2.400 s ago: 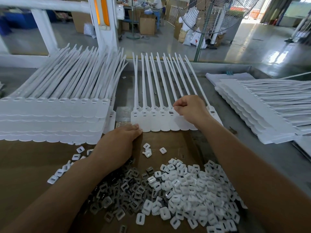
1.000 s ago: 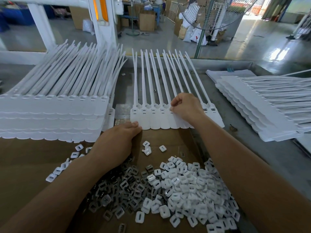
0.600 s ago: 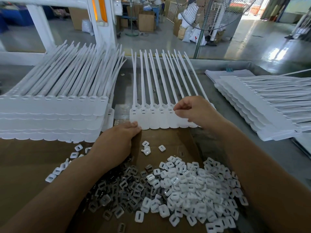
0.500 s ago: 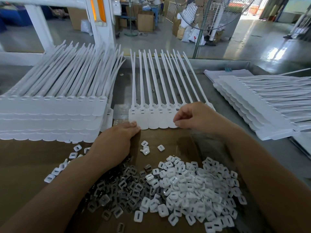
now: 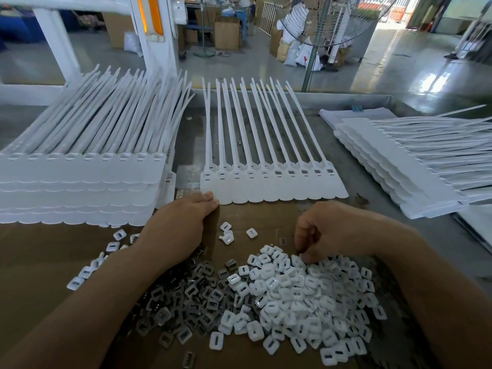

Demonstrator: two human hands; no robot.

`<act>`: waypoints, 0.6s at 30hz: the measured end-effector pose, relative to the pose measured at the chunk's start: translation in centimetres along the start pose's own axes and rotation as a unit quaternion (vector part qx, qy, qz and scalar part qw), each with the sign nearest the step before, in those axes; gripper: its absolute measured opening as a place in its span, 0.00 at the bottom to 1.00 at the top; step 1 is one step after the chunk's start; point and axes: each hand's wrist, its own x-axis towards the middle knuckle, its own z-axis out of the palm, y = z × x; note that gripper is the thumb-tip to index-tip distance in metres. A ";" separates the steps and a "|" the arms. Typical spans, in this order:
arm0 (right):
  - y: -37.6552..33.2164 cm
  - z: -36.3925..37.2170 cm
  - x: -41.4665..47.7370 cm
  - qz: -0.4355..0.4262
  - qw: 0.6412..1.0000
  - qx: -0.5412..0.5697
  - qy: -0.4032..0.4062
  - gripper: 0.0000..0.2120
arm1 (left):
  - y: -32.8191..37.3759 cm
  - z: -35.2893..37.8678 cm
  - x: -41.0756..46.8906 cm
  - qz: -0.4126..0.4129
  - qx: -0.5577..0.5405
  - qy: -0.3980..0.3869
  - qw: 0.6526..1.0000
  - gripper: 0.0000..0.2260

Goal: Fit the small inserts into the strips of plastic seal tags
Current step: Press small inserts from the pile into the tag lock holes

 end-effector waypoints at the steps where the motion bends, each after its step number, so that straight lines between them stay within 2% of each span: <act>1: 0.0 0.0 0.0 0.002 1.000 -0.012 -0.002 0.05 | -0.1 0.0 -0.1 0.000 0.000 0.000 1.000 0.23; 4: -0.3 0.2 -0.1 0.004 0.999 -0.041 -0.007 0.04 | -0.1 0.0 -0.1 0.002 -0.002 -0.001 1.000 0.23; 8: -0.6 0.2 -0.1 0.001 0.999 -0.043 0.004 0.07 | -0.1 0.1 -0.1 0.005 -0.003 0.002 1.000 0.23; 13: -0.4 -0.1 0.3 0.008 0.993 0.076 0.092 0.07 | -0.1 0.0 -0.1 0.005 -0.003 0.002 1.000 0.23; 18: -0.2 -0.6 1.8 0.014 0.975 0.116 0.187 0.09 | -0.1 -0.1 0.0 0.003 -0.004 -0.005 1.000 0.23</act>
